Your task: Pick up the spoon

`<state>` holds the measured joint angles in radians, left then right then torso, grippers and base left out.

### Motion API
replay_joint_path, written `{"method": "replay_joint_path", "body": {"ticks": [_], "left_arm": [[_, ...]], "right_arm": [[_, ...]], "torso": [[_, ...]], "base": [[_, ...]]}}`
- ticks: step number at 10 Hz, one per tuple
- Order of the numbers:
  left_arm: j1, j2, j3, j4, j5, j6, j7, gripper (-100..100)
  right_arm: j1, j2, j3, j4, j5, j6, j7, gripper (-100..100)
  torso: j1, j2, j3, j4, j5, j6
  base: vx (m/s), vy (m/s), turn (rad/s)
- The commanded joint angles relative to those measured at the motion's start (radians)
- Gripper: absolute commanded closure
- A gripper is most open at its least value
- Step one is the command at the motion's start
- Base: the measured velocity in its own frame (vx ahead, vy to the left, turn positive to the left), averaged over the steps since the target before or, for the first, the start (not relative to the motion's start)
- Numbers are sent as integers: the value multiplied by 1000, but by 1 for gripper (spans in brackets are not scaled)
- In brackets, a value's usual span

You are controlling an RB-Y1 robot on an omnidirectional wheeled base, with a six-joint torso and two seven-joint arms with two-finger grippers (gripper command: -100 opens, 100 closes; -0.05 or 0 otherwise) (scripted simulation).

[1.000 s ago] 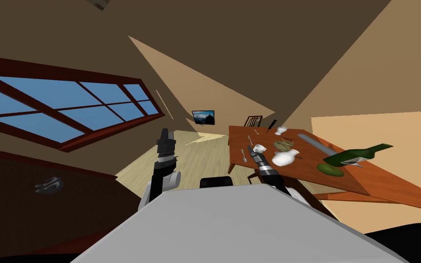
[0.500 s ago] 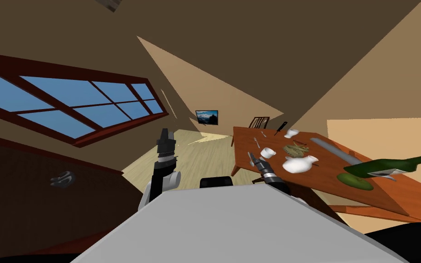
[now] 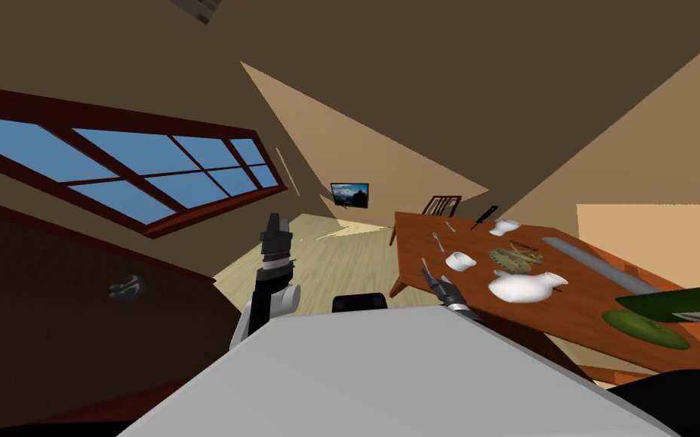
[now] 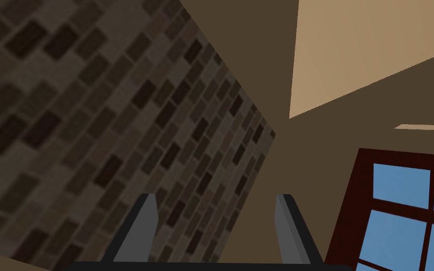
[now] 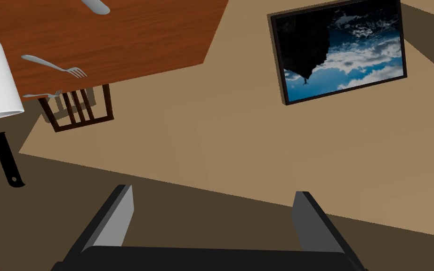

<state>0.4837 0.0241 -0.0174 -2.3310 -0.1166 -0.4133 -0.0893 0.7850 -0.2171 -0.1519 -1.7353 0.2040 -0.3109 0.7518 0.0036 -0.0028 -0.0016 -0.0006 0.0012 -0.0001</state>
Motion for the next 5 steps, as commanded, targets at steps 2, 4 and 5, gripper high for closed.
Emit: {"method": "replay_joint_path", "body": {"ticks": [2, 4, 5], "left_arm": [[0, 0, 0, 0, 0, 0, 0, 0], [0, 0, 0, 0, 0, 0, 0, 0], [0, 0, 0, 0, 0, 0, 0, 0]], "right_arm": [[17, 8, -10, 64, 4, 10, 61, -100], [34, 10, -18, 108, 2, 8, 96, -100], [51, 13, -25, 145, -2, 5, 130, -100]], "torso": [[0, -2, -1, 0, 0, 0], [-1, -1, -1, 0, 0, 0], [-2, 0, 0, 0, 0, 0]], "base": [[99, 55, 125], [67, 34, 106], [76, 21, 156]]}}
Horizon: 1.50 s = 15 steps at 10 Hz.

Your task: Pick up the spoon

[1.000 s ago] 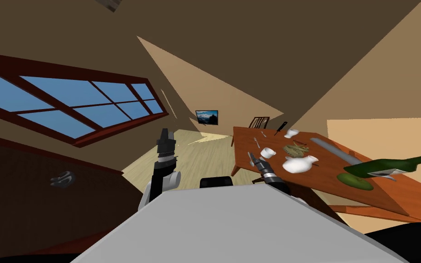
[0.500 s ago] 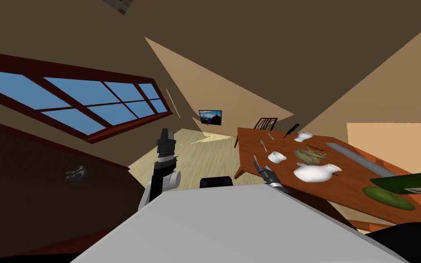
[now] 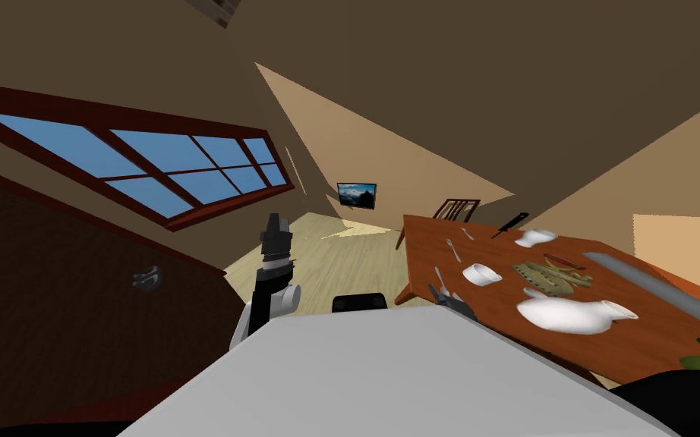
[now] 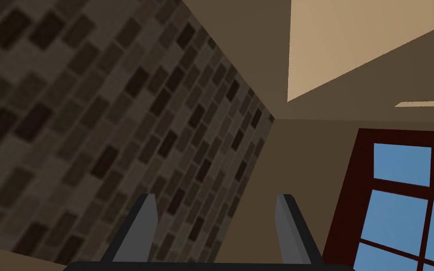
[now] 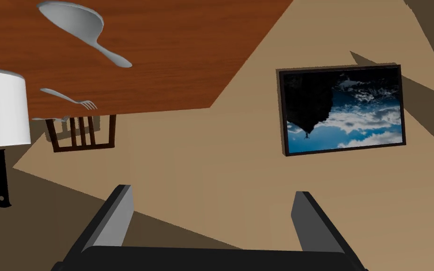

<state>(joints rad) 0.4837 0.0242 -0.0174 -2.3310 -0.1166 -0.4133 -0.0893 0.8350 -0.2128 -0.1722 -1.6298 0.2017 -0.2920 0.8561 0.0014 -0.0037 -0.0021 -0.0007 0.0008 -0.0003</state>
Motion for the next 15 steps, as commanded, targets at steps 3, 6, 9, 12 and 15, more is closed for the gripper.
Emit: {"method": "replay_joint_path", "body": {"ticks": [3, 6, 9, 12, 15], "left_arm": [[0, 0, 0, 0, 0, 0, 0, 0], [0, 0, 0, 0, 0, 0, 0, 0], [0, 0, 0, 0, 0, 0, 0, 0], [0, 0, 0, 0, 0, 0, 0, 0], [0, 0, 0, 0, 0, 0, 0, 0]], "right_arm": [[18, 12, -11, 88, -6, -20, 57, -100], [64, 22, -25, 207, -34, -45, 136, -100], [90, 27, -30, 279, -59, -67, 183, -100], [112, 32, -31, 343, -88, -94, 217, -100], [137, 38, -27, 424, -136, -137, 253, -100]], "torso": [[0, 1, 0, 0, 0, 0], [-3, -1, -1, 0, 0, 0], [-5, -3, -2, -1, -1, 0], [-4, 1, 0, 0, -1, 0], [-6, 1, 1, 0, -1, 0]], "base": [[58, 14, 98], [100, -20, 196], [103, -48, 159], [55, -46, 125], [52, -85, 168]]}}
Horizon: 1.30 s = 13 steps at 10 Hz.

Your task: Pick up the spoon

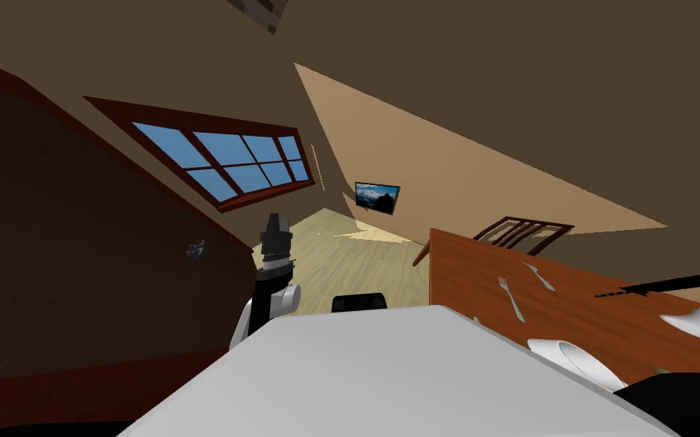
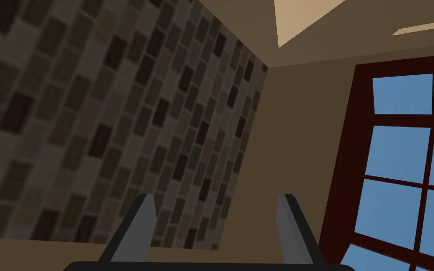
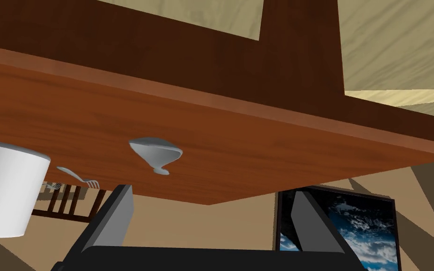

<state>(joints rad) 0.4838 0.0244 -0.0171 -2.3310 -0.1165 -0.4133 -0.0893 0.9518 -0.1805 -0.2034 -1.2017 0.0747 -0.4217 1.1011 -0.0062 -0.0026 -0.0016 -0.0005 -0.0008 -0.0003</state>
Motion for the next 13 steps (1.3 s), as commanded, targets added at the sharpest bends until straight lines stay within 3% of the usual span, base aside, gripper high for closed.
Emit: {"method": "replay_joint_path", "body": {"ticks": [1, 5, 6, 7, 8, 11, 12, 13], "left_arm": [[0, 0, 0, 0, 0, 0, 0, 0], [0, 0, 0, 0, 0, 0, 0, 0], [0, 0, 0, 0, 0, 0, 0, 0], [0, 0, 0, 0, 0, 0, 0, 0], [0, 0, 0, 0, 0, 0, 0, 0], [0, 0, 0, 0, 0, 0, 0, 0], [0, 0, 0, 0, 0, 0, 0, 0], [0, 0, 0, 0, 0, 0, 0, 0]], "right_arm": [[33, 9, 9, 39, -41, -35, 23, -100], [47, 16, 22, 102, -94, -82, 38, -100], [47, 14, 19, 88, -84, -72, 35, -100], [47, 14, 20, 90, -86, -75, 36, 0], [12, 15, 11, 113, -79, -65, 38, -100], [-40, 16, -2, 147, -69, -50, 41, -100], [-35, 15, 0, 151, -71, -58, 41, -100], [-37, 15, -1, 153, -71, -58, 41, 100]], "torso": [[0, 0, 0, 0, 0, 0], [0, 1, 0, 0, 0, 0], [2, 2, 1, 0, 0, 0], [5, 2, 1, 1, 1, 1], [7, 3, 1, 1, 1, 1], [6, 4, 2, 1, 1, 1], [6, 3, 2, 1, 1, 1], [7, 3, 2, 1, 1, 1]], "base": [[70, -132, 287], [44, -123, 113], [3, -40, 22], [1, -8, -1], [-10, -13, -6], [-15, -20, -4], [-4, -8, 2], [0, 0, 0]]}}
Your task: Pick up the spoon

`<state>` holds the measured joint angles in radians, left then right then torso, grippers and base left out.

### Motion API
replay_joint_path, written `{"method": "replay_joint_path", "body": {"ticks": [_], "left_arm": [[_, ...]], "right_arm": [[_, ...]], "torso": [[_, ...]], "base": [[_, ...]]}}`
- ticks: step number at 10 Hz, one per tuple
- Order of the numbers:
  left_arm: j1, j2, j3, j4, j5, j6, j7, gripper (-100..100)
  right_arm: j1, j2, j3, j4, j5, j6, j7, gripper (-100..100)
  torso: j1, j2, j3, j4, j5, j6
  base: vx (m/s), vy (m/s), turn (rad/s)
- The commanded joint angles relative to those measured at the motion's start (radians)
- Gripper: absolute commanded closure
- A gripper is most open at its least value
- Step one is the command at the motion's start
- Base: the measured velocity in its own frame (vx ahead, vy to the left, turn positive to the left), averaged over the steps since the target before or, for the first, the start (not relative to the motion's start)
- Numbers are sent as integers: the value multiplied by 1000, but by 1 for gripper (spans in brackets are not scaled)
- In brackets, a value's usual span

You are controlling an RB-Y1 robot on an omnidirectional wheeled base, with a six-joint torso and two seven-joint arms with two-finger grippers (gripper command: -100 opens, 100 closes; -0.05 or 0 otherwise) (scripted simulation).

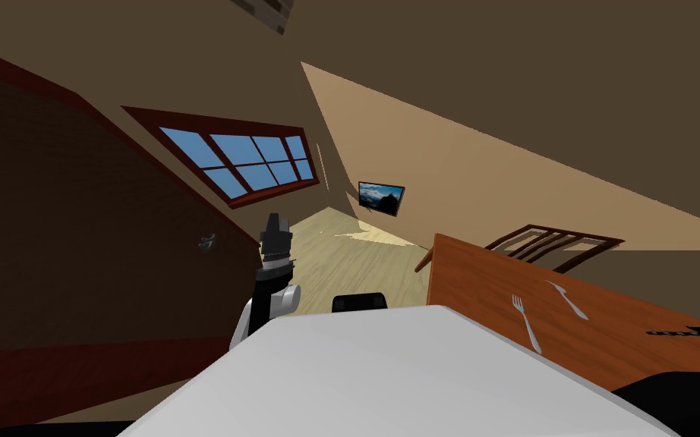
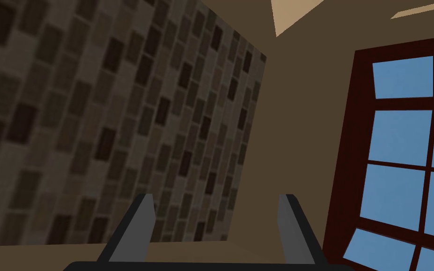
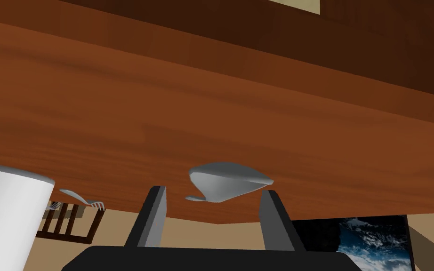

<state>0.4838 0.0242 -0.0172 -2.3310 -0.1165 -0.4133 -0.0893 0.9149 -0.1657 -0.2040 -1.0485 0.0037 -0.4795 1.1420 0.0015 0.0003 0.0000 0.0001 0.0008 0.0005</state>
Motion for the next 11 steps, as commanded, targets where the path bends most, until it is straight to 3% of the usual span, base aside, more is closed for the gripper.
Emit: {"method": "replay_joint_path", "body": {"ticks": [1, 4, 5, 6, 9, 10, 11], "left_arm": [[0, 0, 0, 0, 0, 0, 0, 0], [0, 0, 0, 0, 0, 0, 0, 0], [0, 0, 0, 0, 0, 0, 0, 0], [0, 0, 0, 0, 0, 0, 0, 0], [0, 0, 0, 0, 0, 0, 0, 0], [0, 0, 0, 0, 0, 0, 0, 0], [0, 0, 0, 0, 0, 0, 0, 0]], "right_arm": [[0, 0, 0, 0, 0, 0, 0, 100], [-1, 0, 0, -2, 0, -3, 0, 100], [-1, 0, 0, -2, 0, -3, 0, 0], [32, 0, 7, -29, -5, -2, -2, 100], [84, -1, 20, -64, -15, -17, -5, 100], [75, 1, 18, -61, -12, -10, -3, 100], [78, 1, 18, -62, -12, -12, -4, 0]], "torso": [[0, 0, 0, 0, 0, 0], [-4, 1, 1, 0, -3, 1], [-4, 1, 1, 0, -3, 0], [-4, 1, 1, 0, -3, 0], [-2, 1, 0, 0, -2, 1], [-2, 1, 0, 0, -2, 1], [-3, 1, 0, 0, -2, 0]], "base": [[0, 0, 0], [0, 0, 0], [0, 0, 0], [8, 10, 4], [12, 20, 2], [4, 8, -6], [0, 0, 0]]}}
